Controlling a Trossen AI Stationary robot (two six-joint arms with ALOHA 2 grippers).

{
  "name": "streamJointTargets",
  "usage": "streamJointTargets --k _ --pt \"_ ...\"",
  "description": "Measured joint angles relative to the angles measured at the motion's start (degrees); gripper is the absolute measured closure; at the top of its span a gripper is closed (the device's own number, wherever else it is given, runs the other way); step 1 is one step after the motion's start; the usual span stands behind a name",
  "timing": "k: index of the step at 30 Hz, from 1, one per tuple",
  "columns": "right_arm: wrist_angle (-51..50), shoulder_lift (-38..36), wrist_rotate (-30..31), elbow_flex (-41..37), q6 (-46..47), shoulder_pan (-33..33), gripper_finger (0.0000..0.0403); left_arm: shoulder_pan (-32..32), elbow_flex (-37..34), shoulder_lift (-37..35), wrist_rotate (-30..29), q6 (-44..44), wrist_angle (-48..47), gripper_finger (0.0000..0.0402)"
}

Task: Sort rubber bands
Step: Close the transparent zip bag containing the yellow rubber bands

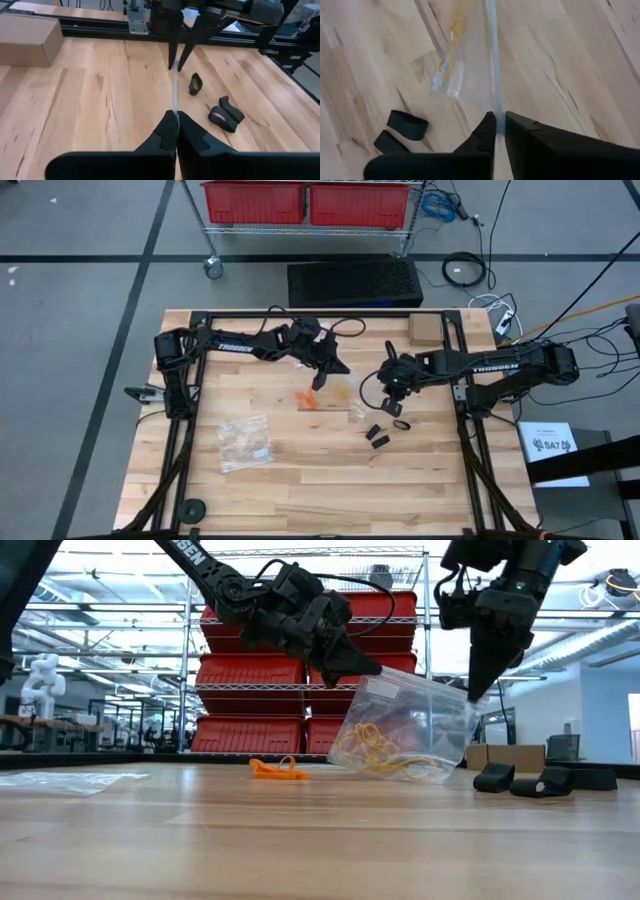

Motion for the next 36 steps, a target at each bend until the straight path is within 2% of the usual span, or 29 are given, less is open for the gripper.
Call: streamJointTargets --k 7,14,18,21,25,30,36 --pt "-0.48 0.0 1.06 0.0 1.87 -0.02 0.0383 -0.08 0.0 -0.02 -2.81 0.4 -1.63 0.0401" --pt "-1.73 0.09 2.47 -0.17 3.01 -0.09 0.0303 -0.44 -0.02 -0.15 -14.36 3.44 -6.52 0.0402" --pt "-0.35 0.09 2.79 -0.19 4.35 -0.11 0.0267 -0.79 -0.02 0.43 -16.34 3.42 -6.72 0.0401" --pt "3.3 0.2 4.06 -0.2 5.48 -0.09 0.026 -0.9 -0.04 1.27 -18.14 2.95 -6.46 0.0397" --pt "9.81 2.68 5.03 -0.19 4.99 0.01 0.0291 -1.39 -0.04 2.12 -18.71 2.97 -5.49 0.0361" --pt "17.54 10.37 6.65 -0.17 3.98 0.02 0.0384 -1.56 -0.04 2.08 -18.68 0.64 -3.69 0.03" --pt "24.06 19.71 7.17 -0.17 4.95 0.02 0.04 -1.12 -0.02 1.35 -17.91 -0.09 -2.67 0.0252"
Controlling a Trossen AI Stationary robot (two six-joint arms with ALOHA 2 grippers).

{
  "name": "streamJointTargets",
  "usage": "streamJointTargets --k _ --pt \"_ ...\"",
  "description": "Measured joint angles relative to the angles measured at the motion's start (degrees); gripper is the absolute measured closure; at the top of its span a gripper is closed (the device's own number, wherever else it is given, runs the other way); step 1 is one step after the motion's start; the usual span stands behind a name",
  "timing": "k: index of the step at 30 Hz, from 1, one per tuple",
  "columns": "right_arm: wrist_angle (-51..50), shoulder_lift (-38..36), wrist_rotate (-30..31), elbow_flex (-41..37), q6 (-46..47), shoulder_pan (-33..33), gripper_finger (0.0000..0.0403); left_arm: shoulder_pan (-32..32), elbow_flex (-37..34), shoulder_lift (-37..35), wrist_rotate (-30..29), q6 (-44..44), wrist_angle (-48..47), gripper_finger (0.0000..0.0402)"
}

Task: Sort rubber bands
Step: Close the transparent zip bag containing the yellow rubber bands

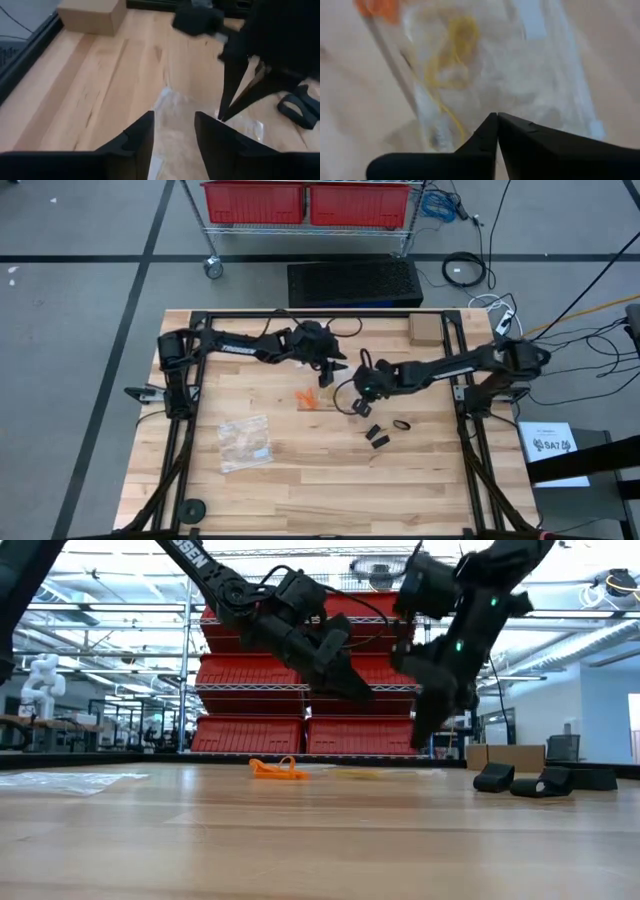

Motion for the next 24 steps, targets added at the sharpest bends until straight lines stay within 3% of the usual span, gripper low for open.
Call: streamJointTargets --k 4,14,20,24 --pt "-1.8 4.03 -0.2 0.0 0.98 0.0 0.0402 1.36 0.0 -2.61 0.69 -0.02 -1.95 0.0246" --pt "-19.74 3.04 1.72 0.1 -1.21 -0.02 0.0403 7.03 -0.48 -5.57 19.25 -6.34 -3.08 0.0245" --pt "-35.77 -3.83 8.15 0.02 1.1 -0.11 0.0403 8.15 -0.55 -5.64 21.88 -7.43 -2.62 0.0245" --pt "-29.91 -12.64 7.63 -1.63 5.88 0.21 0.0403 8.6 -0.55 -5.85 21.84 -7.49 -0.96 0.0245"
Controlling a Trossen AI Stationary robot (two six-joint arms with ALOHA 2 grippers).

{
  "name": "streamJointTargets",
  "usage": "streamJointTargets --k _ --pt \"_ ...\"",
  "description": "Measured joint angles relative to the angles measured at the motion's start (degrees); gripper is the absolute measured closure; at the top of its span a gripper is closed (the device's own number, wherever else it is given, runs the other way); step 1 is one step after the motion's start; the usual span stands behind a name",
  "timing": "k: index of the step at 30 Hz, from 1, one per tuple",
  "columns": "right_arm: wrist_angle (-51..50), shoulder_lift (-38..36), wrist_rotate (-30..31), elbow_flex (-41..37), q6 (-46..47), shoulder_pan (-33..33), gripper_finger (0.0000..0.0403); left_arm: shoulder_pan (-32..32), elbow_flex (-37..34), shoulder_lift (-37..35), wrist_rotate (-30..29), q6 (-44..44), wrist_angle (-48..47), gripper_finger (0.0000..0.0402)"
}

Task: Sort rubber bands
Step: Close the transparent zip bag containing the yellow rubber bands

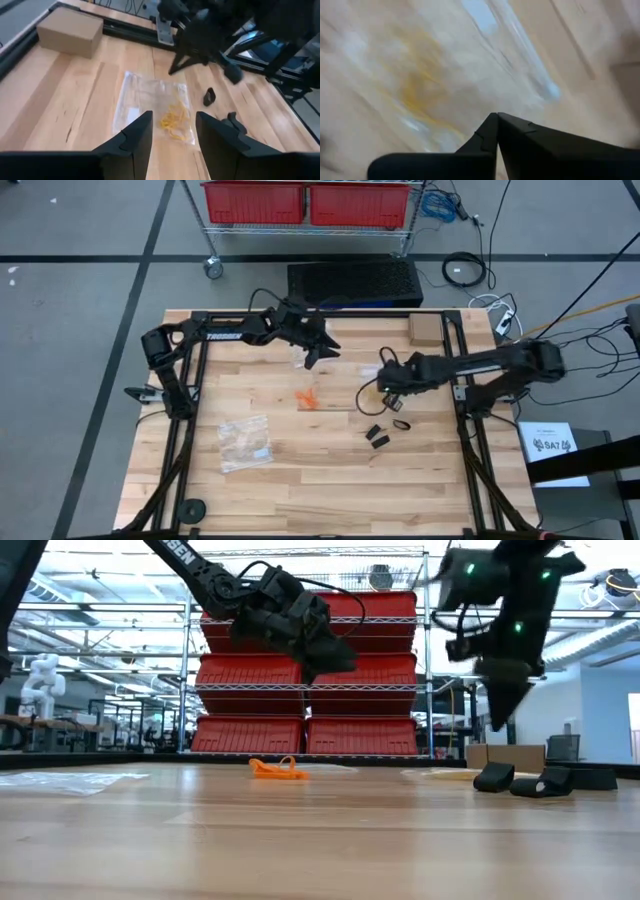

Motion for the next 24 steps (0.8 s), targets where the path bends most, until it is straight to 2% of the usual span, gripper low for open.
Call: streamJointTargets --k 5,8,11,15,18,24 --pt "15.97 -5.95 -1.97 -8.94 7.03 1.15 0.0403 -0.47 -0.01 0.0 -0.2 -1.52 4.5 0.0253" --pt "24.94 -5.05 0.0 -14.16 12.18 1.61 0.0403 -2.43 -2.46 0.0 -2.85 -3.38 14.29 0.0277" --pt "33.3 -3.35 1.26 -18.02 14.71 2.37 0.0403 -3.98 -7.81 0.0 -7.35 -6.11 26.83 0.0307" --pt "29.46 -2.21 1.32 -20.26 17.55 2.44 0.0403 -4.32 -15.37 0.0 -10.16 -11.31 40.72 0.0343" --pt "24.67 -2.73 2.09 -20.71 19.07 2.59 0.0403 -4.37 -20.23 0.0 -10.82 -14.72 47.61 0.0362" --pt "13.17 -6.28 -0.1 -20.81 19.84 4.55 0.0403 -4.3 -25.81 -1.57 -11.26 -16.96 53.62 0.0379"
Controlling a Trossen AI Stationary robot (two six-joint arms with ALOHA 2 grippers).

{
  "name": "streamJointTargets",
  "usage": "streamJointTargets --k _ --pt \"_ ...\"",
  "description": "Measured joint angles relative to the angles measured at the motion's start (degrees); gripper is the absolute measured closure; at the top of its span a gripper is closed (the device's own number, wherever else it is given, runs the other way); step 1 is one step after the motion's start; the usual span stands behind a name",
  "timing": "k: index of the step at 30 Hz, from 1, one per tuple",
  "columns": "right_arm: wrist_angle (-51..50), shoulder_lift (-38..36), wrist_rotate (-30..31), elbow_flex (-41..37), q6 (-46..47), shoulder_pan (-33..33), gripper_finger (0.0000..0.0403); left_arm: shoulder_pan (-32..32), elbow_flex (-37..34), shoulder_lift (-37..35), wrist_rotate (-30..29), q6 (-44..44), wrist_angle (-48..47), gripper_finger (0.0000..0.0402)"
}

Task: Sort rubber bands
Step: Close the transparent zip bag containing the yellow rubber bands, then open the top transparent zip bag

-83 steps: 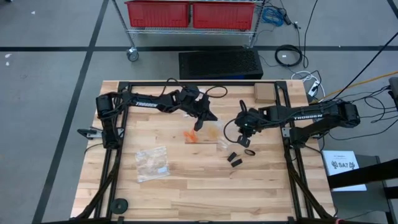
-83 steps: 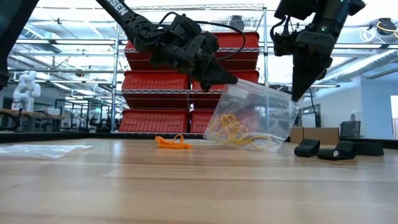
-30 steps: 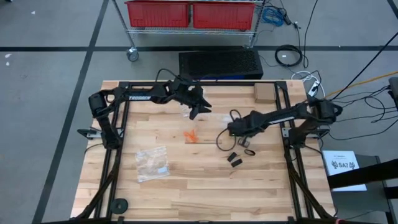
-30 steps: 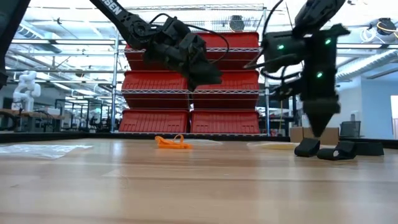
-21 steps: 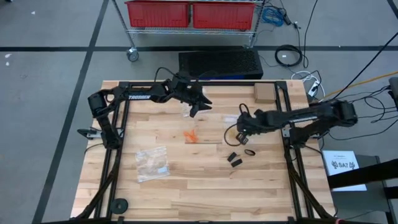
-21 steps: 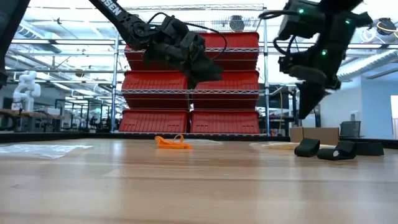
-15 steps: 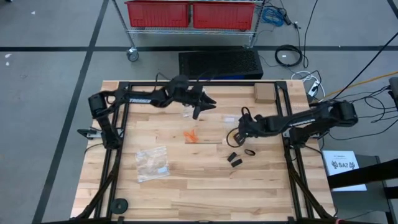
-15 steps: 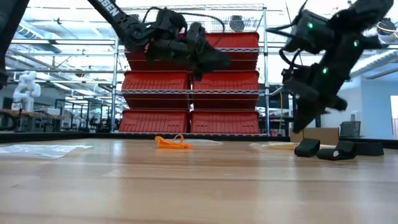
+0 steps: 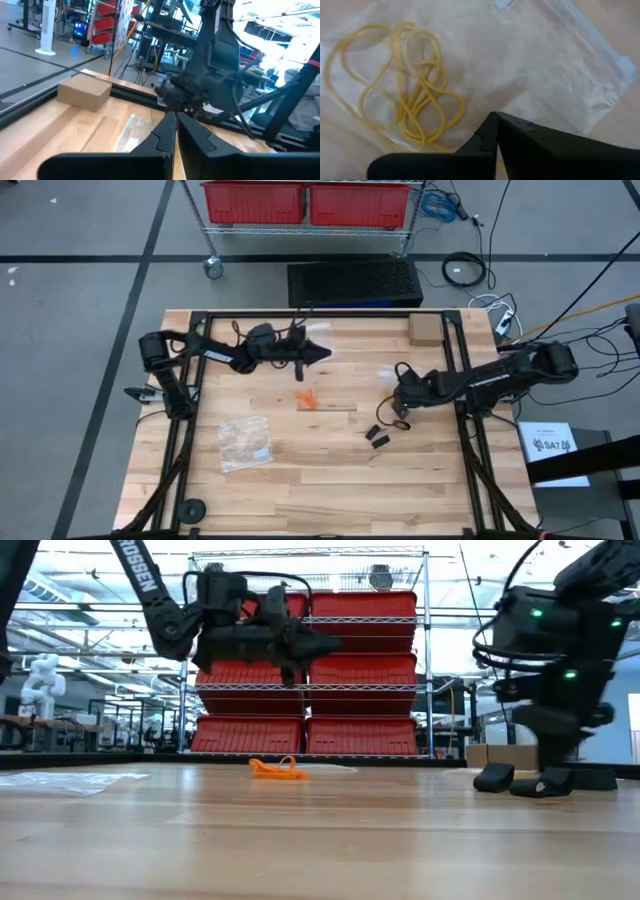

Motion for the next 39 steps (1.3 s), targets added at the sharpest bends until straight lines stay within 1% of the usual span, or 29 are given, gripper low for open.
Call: streamJointTargets --k 4,7,10,12,14,15,16,18,21,23,26,29,34,39 --pt "-9.67 -3.75 -2.62 -0.31 1.17 1.34 0.0403 -0.05 -1.73 -1.83 0.01 0.67 -0.5 0.038" --pt "-16.49 -6.8 -2.82 0.16 3.18 2.41 0.0403 0.0 -3.5 -3.95 -0.01 0.98 -0.32 0.038" --pt "-19.95 -10.04 -0.52 2.49 4.36 3.96 0.0403 0.09 -5.25 -6.91 -0.61 3.11 -3.18 0.038" --pt "-21.02 -12.04 2.09 4.68 4.08 4.83 0.0403 0.07 -6.44 -10.06 -3.06 6.06 -8.68 0.038" --pt "-17.81 -13.71 4.64 7.1 0.64 5.52 0.0403 -0.01 -7.43 -13.73 -7.5 9.67 -15.72 0.038" --pt "-14.24 -14.31 5.51 7.94 -2.52 5.72 0.0403 -0.23 -8.06 -15.53 -9.9 11.39 -19.73 0.038" --pt "-9.0 -14.58 5.66 8.47 -6.75 5.69 0.0403 -0.54 -8.45 -17.3 -12.36 12.96 -23.16 0.038" --pt "5.29 -14.08 4.93 8.73 -17.78 4.84 0.0402 -1.45 -9.01 -20.81 -16.4 15.9 -28.85 0.038" --pt "25.13 -10.01 0.66 8.81 -33.28 1.81 0.0396 -2.86 -8.96 -25.87 -20.86 19.18 -35.2 0.038" --pt "32.58 -5.72 -1.56 9.25 -39.94 -0.91 0.0389 -3.7 -8.94 -28.37 -22.86 20.59 -37.29 0.038" --pt "34.47 2.0 -1.89 12.69 -47.65 -4.71 0.037 -4.64 -8.94 -31.66 -23.54 21.76 -40.09 0.038" --pt "36.5 10.18 -1.85 17.07 -54.35 -7.34 0.034 -5.39 -8.92 -33.48 -23.54 22.01 -42.29 0.038" --pt "39.35 23.18 -1.49 25.89 -65.51 -10.12 0.0289 -6.29 -8.92 -33.78 -24.47 22.07 -46.23 0.038" --pt "38.33 32.98 -1.46 34.08 -70.83 -13.06 0.0254 -8.06 -8.92 -34.14 -26.11 22.24 -47.76 0.038"
